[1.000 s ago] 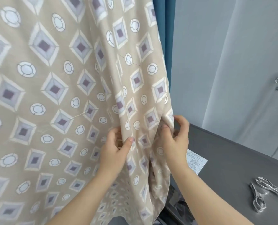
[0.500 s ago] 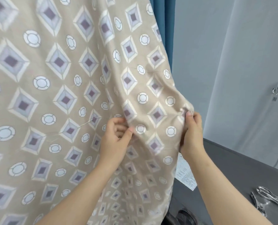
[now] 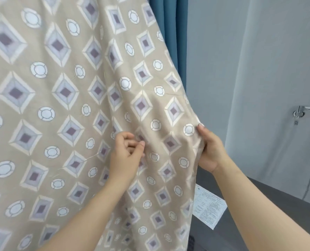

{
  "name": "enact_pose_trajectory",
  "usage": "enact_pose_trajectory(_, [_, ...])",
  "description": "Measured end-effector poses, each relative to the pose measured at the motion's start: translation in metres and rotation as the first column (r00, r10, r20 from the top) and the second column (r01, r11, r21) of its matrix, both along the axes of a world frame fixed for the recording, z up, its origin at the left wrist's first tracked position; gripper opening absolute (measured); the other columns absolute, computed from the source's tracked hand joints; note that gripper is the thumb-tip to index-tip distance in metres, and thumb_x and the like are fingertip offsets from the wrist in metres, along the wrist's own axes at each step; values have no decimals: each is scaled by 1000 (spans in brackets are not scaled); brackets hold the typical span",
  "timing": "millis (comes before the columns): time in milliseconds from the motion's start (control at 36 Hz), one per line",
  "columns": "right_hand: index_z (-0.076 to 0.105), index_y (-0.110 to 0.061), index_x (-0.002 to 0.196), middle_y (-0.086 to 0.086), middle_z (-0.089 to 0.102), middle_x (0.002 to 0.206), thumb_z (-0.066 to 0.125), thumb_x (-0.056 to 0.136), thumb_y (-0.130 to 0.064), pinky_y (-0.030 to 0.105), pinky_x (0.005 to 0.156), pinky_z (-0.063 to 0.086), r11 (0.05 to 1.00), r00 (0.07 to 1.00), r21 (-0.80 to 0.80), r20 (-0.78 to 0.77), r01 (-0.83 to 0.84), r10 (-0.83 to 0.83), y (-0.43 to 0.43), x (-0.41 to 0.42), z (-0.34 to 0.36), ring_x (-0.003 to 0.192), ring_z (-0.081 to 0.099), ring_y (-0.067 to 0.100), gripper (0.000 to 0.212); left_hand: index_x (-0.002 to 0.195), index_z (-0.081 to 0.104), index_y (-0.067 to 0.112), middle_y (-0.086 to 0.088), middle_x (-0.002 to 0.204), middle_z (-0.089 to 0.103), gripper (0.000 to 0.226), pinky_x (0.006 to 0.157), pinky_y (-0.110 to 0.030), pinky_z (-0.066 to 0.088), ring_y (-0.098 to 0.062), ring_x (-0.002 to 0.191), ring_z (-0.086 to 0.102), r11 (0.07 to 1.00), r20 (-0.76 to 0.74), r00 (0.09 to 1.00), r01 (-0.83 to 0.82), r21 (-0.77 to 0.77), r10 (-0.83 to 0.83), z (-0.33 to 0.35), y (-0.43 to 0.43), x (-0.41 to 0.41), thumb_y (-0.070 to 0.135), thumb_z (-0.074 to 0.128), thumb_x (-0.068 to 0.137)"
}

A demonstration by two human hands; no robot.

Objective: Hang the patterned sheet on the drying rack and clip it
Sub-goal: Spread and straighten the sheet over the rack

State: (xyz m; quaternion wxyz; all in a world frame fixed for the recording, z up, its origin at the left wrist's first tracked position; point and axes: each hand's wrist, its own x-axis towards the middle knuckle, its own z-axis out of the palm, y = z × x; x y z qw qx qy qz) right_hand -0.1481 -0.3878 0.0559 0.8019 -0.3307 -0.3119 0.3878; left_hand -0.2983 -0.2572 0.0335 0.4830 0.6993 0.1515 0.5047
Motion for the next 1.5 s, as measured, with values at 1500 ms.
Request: enact_pose_trajectory(1500, [40, -31, 134, -4, 35, 145, 40, 93, -36, 38, 105, 18, 600, 64, 356, 823, 717, -564, 136, -34, 257, 132, 27, 23, 41, 64, 58, 31, 22, 54, 58, 26, 60, -26, 43, -10, 61, 57, 792, 136, 957, -287, 539, 255, 233, 72, -9, 15, 61, 84])
